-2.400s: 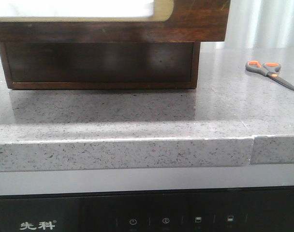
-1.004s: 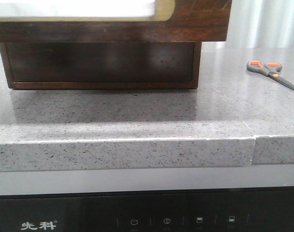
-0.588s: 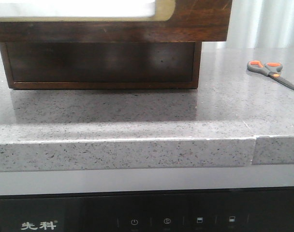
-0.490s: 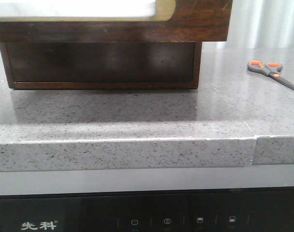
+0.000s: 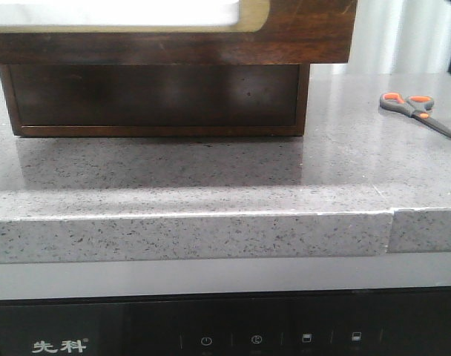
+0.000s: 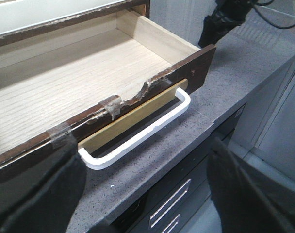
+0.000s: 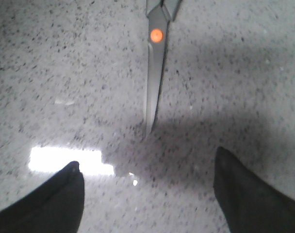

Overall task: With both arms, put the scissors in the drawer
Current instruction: 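Lower the right gripper onto the scissors and grasp them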

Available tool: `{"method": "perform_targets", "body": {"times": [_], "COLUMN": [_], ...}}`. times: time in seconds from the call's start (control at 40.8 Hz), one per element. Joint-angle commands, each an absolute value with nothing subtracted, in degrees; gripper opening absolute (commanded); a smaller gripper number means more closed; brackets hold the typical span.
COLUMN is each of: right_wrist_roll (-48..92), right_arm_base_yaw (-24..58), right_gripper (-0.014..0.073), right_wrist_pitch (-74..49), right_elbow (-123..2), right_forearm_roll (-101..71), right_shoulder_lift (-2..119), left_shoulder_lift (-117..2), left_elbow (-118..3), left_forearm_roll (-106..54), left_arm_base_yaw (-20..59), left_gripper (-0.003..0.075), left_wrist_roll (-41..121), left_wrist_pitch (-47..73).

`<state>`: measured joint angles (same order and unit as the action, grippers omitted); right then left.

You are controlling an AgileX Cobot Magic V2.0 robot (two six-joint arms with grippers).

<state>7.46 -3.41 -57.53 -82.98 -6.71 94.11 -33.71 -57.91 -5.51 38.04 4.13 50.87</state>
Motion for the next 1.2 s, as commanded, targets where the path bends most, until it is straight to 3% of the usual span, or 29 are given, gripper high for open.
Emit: {"method": "perform_targets", "body": {"times": [0.0, 0.686, 1.053, 1.176], "right_wrist_roll": [7.97, 7.85, 7.85, 7.85], "right_arm_base_yaw": [-2.73, -2.57, -2.57, -2.57], "right_gripper": [0.0551, 0.0535, 0.0342, 0.0235], "right_wrist_pitch": [-57.08, -64.08, -63.48, -63.79], "right_elbow": [-88.10, -105.50, -106.86, -106.86], "right_forearm_roll": [-4.68, -5.45, -5.45, -5.45], "right_shoulder_lift": [95.28, 112.57, 114.96, 114.96], "left_shoulder_lift": [-34.30, -34.30, -34.30, -34.30], "left_elbow": [-59.39, -59.39, -59.39, -59.39], "left_forearm_roll": [-5.91, -5.91, -5.91, -5.91], "left_arm_base_yaw": [38.37, 38.37, 38.37, 38.37], "left_gripper": [0.0514, 0.0514, 0.0514, 0.0514], "left_wrist_roll": [3.40, 3.40, 3.40, 3.40], "left_wrist_pitch": [46.76, 46.76, 46.76, 46.76]}}
